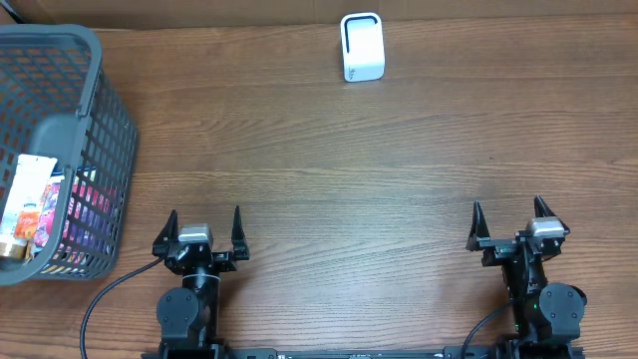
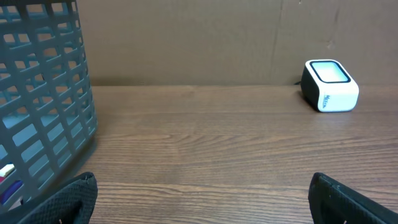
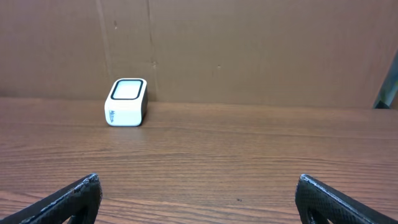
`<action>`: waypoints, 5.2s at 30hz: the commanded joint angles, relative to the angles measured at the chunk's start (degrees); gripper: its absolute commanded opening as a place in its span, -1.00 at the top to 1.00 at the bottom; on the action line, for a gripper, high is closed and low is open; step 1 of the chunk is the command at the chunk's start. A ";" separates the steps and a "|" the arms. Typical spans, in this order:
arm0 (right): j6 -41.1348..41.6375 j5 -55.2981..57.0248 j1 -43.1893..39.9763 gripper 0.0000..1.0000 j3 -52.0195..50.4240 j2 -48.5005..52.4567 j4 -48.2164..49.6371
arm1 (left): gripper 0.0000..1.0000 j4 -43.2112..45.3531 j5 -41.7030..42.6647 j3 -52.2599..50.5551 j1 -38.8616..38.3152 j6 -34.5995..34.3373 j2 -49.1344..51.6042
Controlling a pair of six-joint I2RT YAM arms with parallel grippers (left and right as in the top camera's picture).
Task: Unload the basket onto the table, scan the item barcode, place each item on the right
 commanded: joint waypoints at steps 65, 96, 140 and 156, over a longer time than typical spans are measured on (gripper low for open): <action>-0.20 0.35 0.26 -1.00 -0.59 -0.57 0.39 | -0.99 -78.51 7.80 133.98 33.00 -11.08 88.24; -0.20 0.35 0.26 -1.00 -0.59 -0.57 0.39 | -1.00 -85.40 4.61 133.79 48.19 -11.89 117.90; -0.20 0.35 0.26 -1.00 -0.59 -0.57 0.39 | -0.99 -92.54 4.37 132.72 48.76 -0.39 129.66; -0.20 0.35 0.26 -1.00 -0.59 -0.57 0.39 | -1.00 -92.52 11.23 130.70 54.51 -3.17 111.08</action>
